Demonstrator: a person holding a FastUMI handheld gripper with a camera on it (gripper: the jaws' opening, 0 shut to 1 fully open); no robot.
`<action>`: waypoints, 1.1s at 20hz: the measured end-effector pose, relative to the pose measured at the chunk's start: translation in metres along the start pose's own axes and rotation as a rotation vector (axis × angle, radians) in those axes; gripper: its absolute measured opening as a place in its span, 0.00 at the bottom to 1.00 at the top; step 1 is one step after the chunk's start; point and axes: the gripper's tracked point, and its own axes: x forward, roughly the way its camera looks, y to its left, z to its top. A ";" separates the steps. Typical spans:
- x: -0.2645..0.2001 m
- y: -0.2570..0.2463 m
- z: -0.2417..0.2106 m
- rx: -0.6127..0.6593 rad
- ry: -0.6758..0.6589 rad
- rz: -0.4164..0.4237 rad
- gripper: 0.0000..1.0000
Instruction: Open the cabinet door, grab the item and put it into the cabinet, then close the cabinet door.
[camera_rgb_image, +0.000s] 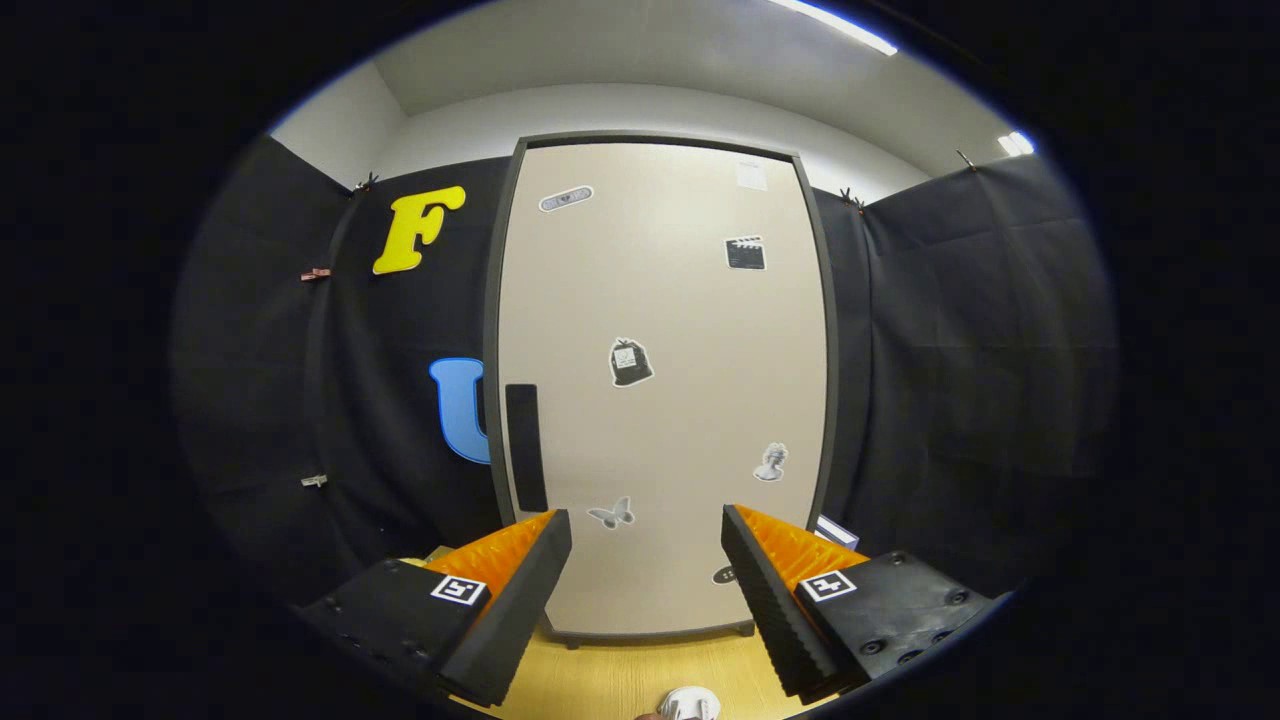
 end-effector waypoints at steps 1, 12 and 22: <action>0.008 0.009 0.003 0.006 0.004 0.019 0.98; 0.109 0.083 0.001 -0.013 0.041 0.090 0.98; 0.153 0.097 -0.014 -0.002 0.072 0.095 0.98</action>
